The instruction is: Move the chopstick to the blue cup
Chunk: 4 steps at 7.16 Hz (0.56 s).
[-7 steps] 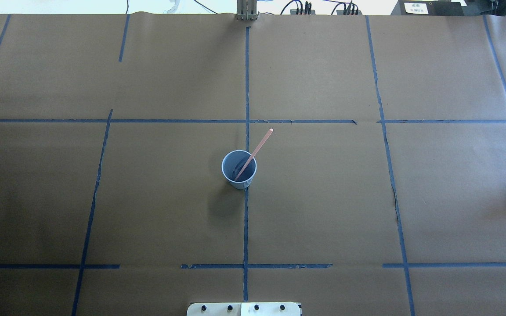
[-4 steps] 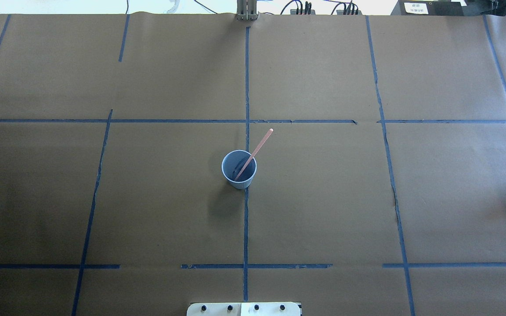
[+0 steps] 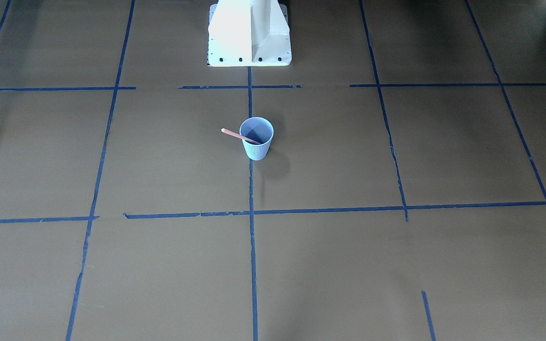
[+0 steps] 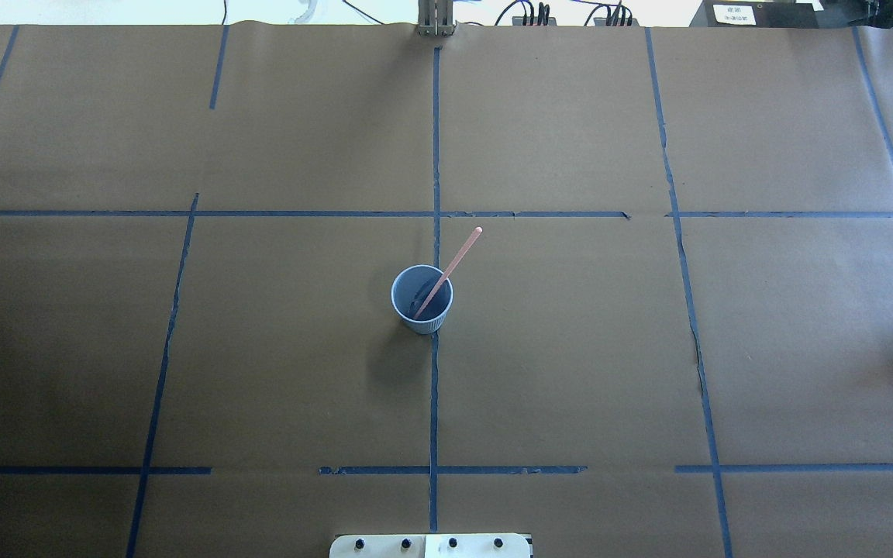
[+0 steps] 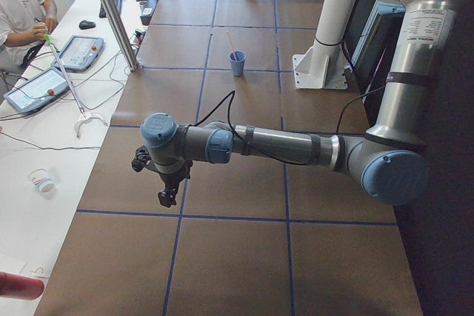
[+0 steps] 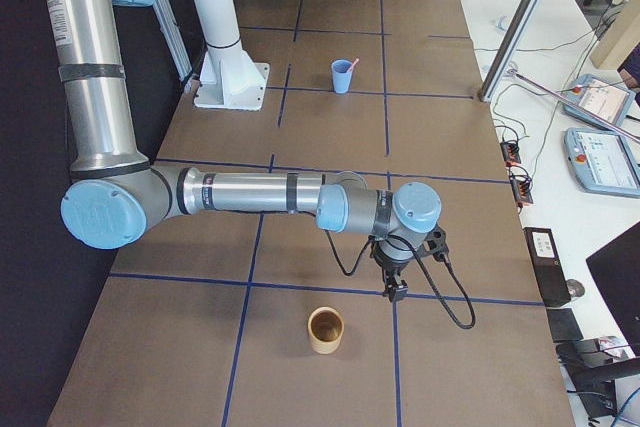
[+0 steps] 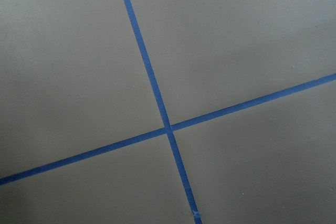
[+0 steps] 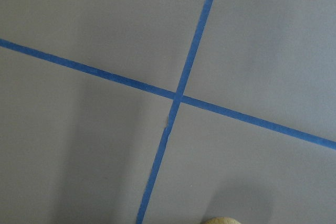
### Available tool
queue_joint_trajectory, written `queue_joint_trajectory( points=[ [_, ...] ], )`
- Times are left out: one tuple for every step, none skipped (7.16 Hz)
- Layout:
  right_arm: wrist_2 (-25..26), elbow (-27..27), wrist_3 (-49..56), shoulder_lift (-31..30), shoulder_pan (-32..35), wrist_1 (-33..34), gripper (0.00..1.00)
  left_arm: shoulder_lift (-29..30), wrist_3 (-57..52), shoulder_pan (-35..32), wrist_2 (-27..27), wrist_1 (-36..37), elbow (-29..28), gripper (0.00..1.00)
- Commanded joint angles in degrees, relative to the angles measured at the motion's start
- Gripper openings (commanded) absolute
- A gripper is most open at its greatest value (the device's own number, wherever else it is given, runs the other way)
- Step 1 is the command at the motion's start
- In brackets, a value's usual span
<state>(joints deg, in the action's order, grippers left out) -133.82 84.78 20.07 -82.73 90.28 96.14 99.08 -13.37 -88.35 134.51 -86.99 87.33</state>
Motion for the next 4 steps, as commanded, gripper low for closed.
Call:
queue_joint_trajectory(
  points=[
    [0.05,-0.31,-0.03,-0.07,-0.37,-0.07,1.00,0.50,-0.07,0.11,-0.03,4.28,0.39,1.00],
    [0.05,-0.32,-0.03,-0.07,-0.37,-0.07,1.00,0.50,-0.07,0.03,0.05,4.29,1.26,1.00],
    [0.05,-0.32,-0.03,-0.15,-0.37,-0.07,1.00,0.41,-0.16,0.02,0.05,4.37,2.31,1.00],
    [-0.04,-0.32,-0.12,-0.15,-0.37,-0.07,1.00,0.06,-0.16,0.02,0.05,4.38,3.02,1.00]
  ],
)
